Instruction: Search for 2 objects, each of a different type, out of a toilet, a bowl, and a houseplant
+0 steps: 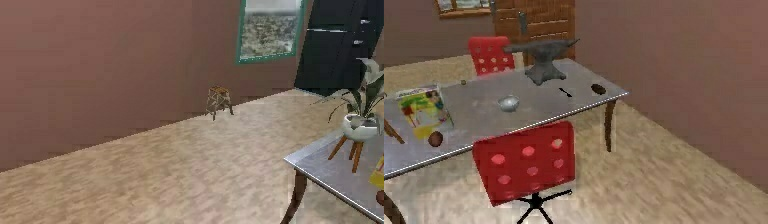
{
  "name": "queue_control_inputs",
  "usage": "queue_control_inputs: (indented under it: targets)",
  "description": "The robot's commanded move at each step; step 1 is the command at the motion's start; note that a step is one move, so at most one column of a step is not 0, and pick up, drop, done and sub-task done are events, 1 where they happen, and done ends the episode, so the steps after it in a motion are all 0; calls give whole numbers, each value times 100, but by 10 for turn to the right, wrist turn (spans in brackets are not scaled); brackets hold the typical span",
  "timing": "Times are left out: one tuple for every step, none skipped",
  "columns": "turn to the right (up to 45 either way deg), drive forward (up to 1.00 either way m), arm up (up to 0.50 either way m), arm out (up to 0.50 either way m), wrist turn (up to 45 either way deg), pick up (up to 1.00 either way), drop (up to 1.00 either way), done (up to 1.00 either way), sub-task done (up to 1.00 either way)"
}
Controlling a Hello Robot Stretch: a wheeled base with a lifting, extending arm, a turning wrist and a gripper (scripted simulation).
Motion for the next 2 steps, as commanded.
queue_control_inputs:
  targets:
    - [0, 25, 0, 0, 0, 0, 0, 0, 0]
    - [450, 0, 0, 0, 0, 0, 0, 0, 0]
